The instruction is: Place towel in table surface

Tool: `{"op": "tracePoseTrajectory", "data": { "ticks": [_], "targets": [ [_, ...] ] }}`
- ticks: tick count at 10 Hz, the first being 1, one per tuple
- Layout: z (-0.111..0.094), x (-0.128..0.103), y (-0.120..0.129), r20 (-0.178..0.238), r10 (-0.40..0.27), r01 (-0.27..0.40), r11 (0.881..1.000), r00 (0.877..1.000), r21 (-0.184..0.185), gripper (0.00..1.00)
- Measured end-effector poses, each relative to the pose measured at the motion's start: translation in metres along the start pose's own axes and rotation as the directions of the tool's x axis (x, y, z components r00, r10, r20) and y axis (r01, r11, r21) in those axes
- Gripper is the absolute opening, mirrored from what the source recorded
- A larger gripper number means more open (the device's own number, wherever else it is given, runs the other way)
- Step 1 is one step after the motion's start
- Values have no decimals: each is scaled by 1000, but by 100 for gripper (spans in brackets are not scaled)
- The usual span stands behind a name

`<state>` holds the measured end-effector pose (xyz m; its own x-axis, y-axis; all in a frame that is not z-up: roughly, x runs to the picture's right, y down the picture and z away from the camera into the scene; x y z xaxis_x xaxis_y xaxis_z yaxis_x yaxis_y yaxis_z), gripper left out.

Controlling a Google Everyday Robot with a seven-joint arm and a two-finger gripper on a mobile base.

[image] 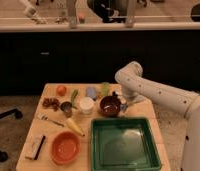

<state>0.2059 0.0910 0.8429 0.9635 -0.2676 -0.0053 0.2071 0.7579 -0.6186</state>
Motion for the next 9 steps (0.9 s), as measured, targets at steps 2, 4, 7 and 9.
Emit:
{"op": "tracePoseTrajectory", "data": {
  "ticks": [2, 4, 7, 9],
  "targets": [
    [13, 15, 3, 4, 18, -18, 1000, 1000, -21, 0],
    [26, 13, 0, 21, 22, -21, 999, 1000, -42, 0],
    [40, 17, 0, 28, 26, -24, 998, 999, -58, 0],
    [47, 16, -5, 34, 21, -18, 998, 999, -59, 0]
  ]
}}
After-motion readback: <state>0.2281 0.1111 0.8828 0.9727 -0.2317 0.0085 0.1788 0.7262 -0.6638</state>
